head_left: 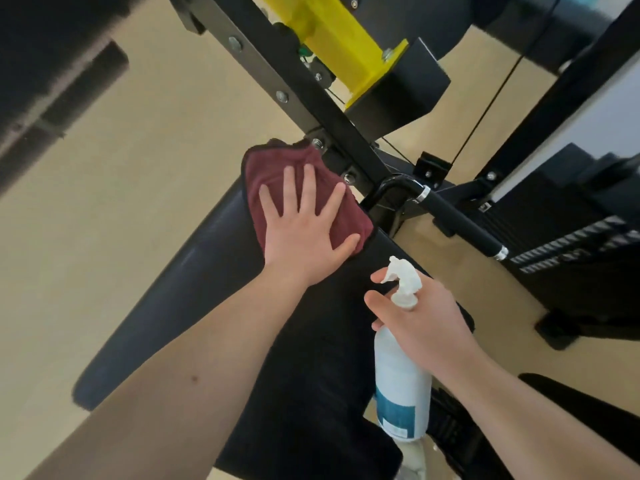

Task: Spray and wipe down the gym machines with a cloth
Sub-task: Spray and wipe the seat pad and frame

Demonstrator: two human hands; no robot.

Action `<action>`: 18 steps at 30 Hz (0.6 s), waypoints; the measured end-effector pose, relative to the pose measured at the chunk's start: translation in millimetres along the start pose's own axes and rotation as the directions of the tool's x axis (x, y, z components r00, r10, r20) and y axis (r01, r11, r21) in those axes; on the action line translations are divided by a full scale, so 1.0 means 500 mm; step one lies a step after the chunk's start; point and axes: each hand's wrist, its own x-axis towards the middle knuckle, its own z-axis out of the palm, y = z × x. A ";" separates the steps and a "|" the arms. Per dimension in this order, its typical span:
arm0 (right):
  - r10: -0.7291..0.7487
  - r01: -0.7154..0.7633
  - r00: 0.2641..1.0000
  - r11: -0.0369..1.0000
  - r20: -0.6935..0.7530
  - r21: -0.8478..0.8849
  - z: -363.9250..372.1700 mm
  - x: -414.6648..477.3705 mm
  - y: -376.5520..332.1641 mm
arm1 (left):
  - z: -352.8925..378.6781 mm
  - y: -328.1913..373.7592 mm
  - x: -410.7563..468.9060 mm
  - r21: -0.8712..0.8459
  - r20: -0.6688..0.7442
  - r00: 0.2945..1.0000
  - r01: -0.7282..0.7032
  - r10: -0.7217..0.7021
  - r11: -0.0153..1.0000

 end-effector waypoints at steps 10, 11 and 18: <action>0.089 -0.089 0.994 0.996 -0.060 -0.009 -0.053 -0.019 0.036 | 0.028 0.076 -0.071 0.023 0.073 0.971 -0.228 0.226 0.973; 0.109 -0.110 0.992 0.994 -0.063 -0.012 -0.053 -0.017 0.037 | 0.024 0.064 -0.067 0.022 0.064 0.981 -0.182 0.181 0.983; 0.161 -0.164 0.986 0.981 -0.037 -0.108 -0.034 0.007 0.037 | 0.006 -0.053 -0.067 -0.040 -0.033 0.994 0.101 -0.102 0.994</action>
